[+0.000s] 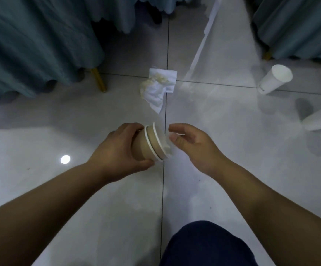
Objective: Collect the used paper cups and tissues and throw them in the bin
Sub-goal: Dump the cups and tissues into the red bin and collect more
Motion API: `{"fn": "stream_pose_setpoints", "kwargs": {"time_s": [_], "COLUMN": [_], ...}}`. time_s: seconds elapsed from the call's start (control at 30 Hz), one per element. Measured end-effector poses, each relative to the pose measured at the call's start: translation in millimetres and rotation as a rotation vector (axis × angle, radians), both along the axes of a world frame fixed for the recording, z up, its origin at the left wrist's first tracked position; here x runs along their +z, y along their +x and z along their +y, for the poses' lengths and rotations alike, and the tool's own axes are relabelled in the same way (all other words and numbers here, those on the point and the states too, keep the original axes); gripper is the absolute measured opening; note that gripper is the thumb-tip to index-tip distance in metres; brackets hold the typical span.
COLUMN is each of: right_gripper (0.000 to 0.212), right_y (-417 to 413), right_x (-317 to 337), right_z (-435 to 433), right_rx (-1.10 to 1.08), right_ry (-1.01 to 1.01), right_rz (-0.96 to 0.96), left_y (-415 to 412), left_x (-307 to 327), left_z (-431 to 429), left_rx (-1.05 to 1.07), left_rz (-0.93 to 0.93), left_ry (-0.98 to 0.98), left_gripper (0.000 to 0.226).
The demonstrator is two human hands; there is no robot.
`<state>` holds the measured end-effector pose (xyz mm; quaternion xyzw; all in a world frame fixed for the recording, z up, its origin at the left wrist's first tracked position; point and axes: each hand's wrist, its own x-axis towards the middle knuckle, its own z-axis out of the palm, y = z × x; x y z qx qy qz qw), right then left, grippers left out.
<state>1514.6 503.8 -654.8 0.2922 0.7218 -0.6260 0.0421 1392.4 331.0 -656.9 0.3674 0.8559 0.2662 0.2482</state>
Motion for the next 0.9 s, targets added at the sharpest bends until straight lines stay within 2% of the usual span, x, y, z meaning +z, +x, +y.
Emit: {"fn": "stream_pose_setpoints", "kwargs": {"time_s": [0.07, 0.1, 0.3, 0.43, 0.67, 0.77, 0.9], "right_gripper": [0.025, 0.017, 0.007, 0.006, 0.009, 0.020, 0.041], "right_y": [5.0, 8.4, 28.2, 17.9, -56.4, -98.0, -153.7], "right_x": [17.2, 26.4, 78.7, 80.3, 45.4, 38.9, 17.5], "right_z": [13.0, 20.1, 55.9, 72.2, 95.5, 101.1, 107.4], "right_rx": [-0.087, -0.125, -0.259, -0.256, -0.107, 0.042, 0.261], "right_ry": [0.052, 0.071, 0.106, 0.146, 0.380, 0.425, 0.513], "right_rz": [0.018, 0.022, -0.005, -0.050, -0.204, -0.356, -0.518], "left_y": [-5.1, -6.8, -29.7, -67.9, -130.1, -148.7, -172.5], "left_x": [17.1, 25.5, 87.7, 100.4, 43.2, 23.0, -5.2], "left_z": [7.0, 10.7, 41.2, 60.8, 71.3, 61.9, 59.5], "left_rx": [0.038, 0.064, 0.075, 0.116, 0.168, 0.166, 0.190], "left_rz": [-0.010, -0.021, -0.021, 0.046, 0.054, -0.071, -0.127], "left_ry": [0.026, 0.038, 0.078, 0.133, 0.191, 0.183, 0.133], "left_gripper": [0.085, 0.088, 0.092, 0.094, 0.081, 0.077, 0.083]}}
